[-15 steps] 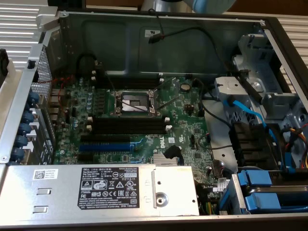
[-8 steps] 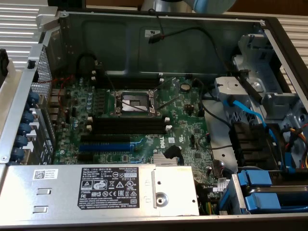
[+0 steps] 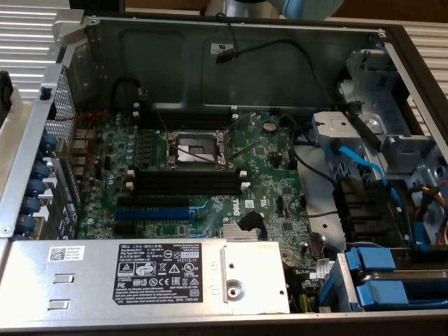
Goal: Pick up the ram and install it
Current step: 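Pick up the ram and move it above insertion slot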
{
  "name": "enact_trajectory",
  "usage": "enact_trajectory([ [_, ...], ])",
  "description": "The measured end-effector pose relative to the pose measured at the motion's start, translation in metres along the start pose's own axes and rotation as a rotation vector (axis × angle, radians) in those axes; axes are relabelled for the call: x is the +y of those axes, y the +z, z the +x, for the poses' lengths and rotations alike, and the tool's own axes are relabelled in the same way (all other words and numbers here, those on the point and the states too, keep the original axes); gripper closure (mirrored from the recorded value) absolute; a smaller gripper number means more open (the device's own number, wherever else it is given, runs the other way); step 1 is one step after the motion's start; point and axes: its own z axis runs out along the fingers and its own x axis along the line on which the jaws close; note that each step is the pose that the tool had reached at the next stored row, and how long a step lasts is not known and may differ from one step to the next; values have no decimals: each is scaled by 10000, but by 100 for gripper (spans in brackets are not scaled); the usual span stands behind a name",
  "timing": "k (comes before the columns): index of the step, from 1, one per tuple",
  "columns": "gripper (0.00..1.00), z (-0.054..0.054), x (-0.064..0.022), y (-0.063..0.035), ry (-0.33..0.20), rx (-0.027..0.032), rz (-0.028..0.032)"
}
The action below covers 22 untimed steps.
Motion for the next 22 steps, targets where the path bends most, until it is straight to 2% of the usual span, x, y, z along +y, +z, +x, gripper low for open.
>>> enact_trajectory([
  [7,90,-10,3,127,667,11,-10],
  [13,90,-14,46,235,856,15,-9],
  [17,90,-17,97,319,934,15,53],
  [22,90,-3,173,400,985,18,181],
])
